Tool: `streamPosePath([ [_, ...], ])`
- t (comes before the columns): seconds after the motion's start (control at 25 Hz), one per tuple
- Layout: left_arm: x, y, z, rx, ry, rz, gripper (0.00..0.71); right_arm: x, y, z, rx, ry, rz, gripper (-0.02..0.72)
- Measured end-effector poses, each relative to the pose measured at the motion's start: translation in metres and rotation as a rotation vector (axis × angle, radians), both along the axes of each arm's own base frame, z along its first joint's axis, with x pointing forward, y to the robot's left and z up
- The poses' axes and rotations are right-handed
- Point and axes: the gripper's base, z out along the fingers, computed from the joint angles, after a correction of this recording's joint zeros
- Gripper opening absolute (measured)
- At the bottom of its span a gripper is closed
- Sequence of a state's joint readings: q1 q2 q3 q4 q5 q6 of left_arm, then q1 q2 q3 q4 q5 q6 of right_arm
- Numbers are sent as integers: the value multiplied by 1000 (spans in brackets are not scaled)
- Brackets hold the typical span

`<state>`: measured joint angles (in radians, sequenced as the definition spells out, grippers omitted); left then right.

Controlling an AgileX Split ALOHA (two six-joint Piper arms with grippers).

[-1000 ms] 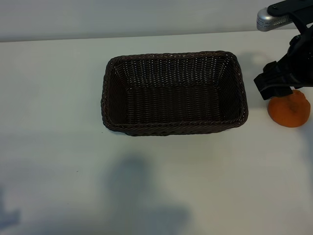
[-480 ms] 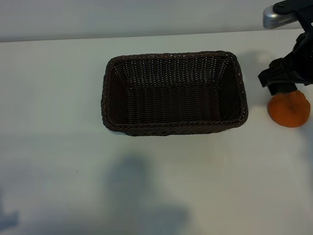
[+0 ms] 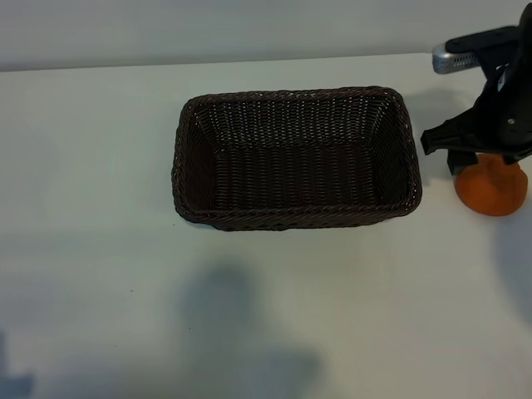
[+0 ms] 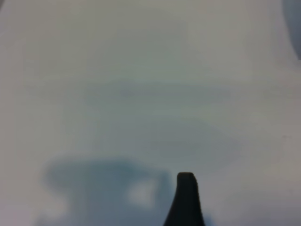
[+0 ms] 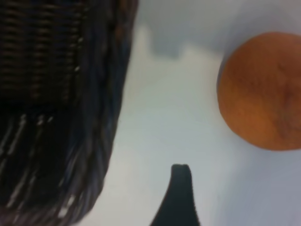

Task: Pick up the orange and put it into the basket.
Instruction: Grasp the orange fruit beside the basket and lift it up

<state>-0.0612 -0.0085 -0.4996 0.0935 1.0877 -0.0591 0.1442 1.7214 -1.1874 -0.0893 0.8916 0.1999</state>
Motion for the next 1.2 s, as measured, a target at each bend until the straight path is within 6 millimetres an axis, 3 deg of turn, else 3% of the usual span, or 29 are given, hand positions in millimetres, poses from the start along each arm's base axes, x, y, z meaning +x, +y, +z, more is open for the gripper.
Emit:
streamPosePath([
  [0.2, 0, 0, 0, 0, 1, -20, 594, 11, -16, -20, -15, 11, -56, 595],
  [0.48, 0, 0, 0, 0, 1, -20, 594, 19, -44, -28, -25, -13, -143, 595],
  [0.68, 0, 0, 0, 0, 1, -20, 594, 24, -45, -41, -21, -14, -146, 595],
  [0.96, 0, 0, 0, 0, 1, -20, 594, 32, -44, -76, -8, 49, -150, 574],
  [1.08, 0, 0, 0, 0, 1, -20, 594, 33, -44, -84, -10, 68, -152, 478],
  [1.2, 0, 0, 0, 0, 1, -20, 594, 34, -45, -82, -10, 68, -154, 245],
])
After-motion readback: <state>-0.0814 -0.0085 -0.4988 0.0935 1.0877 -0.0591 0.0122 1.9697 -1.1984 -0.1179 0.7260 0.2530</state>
